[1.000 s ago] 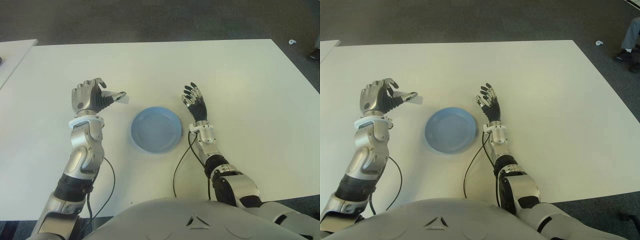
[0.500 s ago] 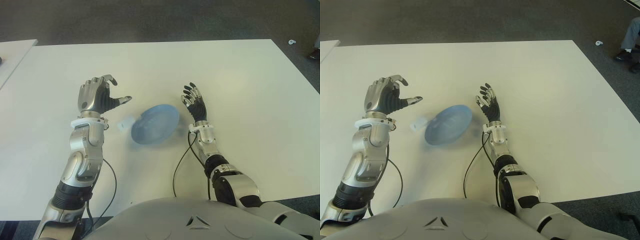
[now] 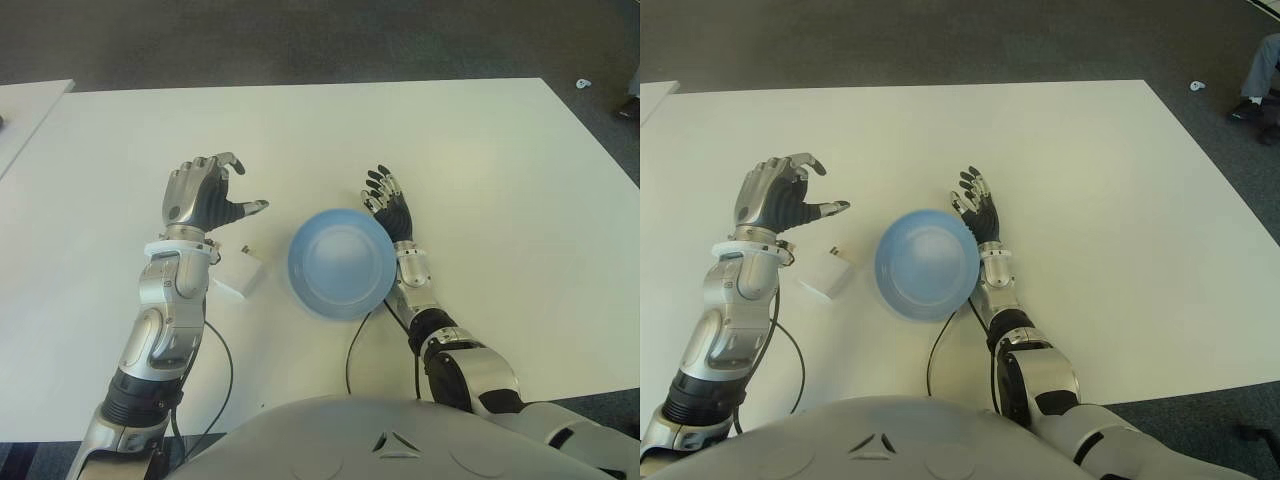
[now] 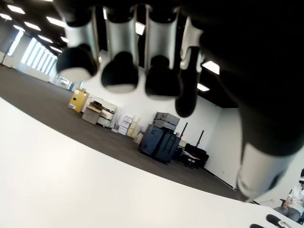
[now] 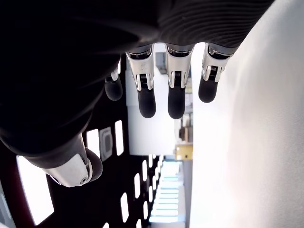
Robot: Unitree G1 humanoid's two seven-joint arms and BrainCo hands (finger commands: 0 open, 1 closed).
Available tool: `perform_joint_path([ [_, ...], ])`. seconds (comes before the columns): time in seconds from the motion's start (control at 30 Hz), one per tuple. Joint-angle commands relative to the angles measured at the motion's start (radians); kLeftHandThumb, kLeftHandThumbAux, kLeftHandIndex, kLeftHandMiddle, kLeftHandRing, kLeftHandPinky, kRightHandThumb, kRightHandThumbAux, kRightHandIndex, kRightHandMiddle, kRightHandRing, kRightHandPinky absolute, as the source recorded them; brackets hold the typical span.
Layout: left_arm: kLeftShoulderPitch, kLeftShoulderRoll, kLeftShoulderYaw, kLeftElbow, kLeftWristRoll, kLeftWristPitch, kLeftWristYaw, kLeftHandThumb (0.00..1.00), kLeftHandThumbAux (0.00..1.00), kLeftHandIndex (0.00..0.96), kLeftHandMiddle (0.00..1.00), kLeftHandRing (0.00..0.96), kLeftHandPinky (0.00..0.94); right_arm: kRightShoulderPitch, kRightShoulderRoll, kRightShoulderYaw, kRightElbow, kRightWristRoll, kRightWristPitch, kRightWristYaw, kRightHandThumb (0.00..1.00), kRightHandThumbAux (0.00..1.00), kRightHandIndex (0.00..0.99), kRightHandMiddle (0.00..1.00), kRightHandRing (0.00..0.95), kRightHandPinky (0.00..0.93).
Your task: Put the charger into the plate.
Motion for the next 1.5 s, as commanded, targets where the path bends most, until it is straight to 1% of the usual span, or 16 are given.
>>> perform_joint_path([
  [0.03, 0.008, -0.006, -0.003, -0.003, -0.013, -0.019, -0.029, 0.749, 0.695, 0.444, 0.86, 0.862, 0.868, 0.092, 0.022, -0.003, 0.084, 0.007, 0.043, 0.004, 0.208, 0.639, 0.071, 0.166, 0.147, 0.131],
  [0.33, 0.012, -0.014, -0.009, -0.007, -0.028, -0.048, -0.048, 0.746, 0.695, 0.444, 0.851, 0.853, 0.859, 0.087, 0.027, -0.004, 0.089, 0.009, 0.048, 0.006, 0.205, 0.63, 0.069, 0.156, 0.144, 0.142],
  [0.67, 0.008, -0.006, -0.017, 0.016, -0.022, -0.086, -0.055, 0.744, 0.695, 0.444, 0.848, 0.851, 0.861, 0.082, 0.029, -0.004, 0.094, 0.006, 0.047, 0.005, 0.198, 0.627, 0.066, 0.145, 0.133, 0.135],
  [0.93, 0.002, 0.001, -0.012, 0.084, -0.006, -0.153, -0.002, 0.736, 0.695, 0.443, 0.853, 0.855, 0.871, 0.08, 0.027, -0.005, 0.094, 0.007, 0.049, 0.011, 0.192, 0.62, 0.066, 0.149, 0.14, 0.15],
  [1.0, 0.003, 0.004, -0.011, 0.098, 0.003, -0.16, 0.004, 0.735, 0.695, 0.443, 0.851, 0.852, 0.863, 0.08, 0.027, -0.007, 0.094, 0.009, 0.049, 0.013, 0.193, 0.619, 0.066, 0.151, 0.143, 0.152],
  [1.2, 0.005, 0.014, -0.017, 0.109, 0.042, -0.158, -0.001, 0.727, 0.692, 0.444, 0.815, 0.815, 0.795, 0.08, 0.025, -0.014, 0.096, 0.012, 0.046, 0.02, 0.199, 0.627, 0.073, 0.161, 0.146, 0.14],
  [1.33, 0.012, 0.032, -0.021, 0.12, 0.072, -0.165, -0.008, 0.717, 0.692, 0.441, 0.763, 0.752, 0.706, 0.08, 0.023, -0.016, 0.096, 0.012, 0.044, 0.024, 0.198, 0.628, 0.071, 0.162, 0.146, 0.137],
  [1.5, 0.019, 0.042, -0.025, 0.122, 0.093, -0.163, -0.021, 0.707, 0.694, 0.435, 0.715, 0.694, 0.638, 0.081, 0.021, -0.019, 0.094, 0.013, 0.046, 0.03, 0.198, 0.629, 0.069, 0.163, 0.151, 0.148],
])
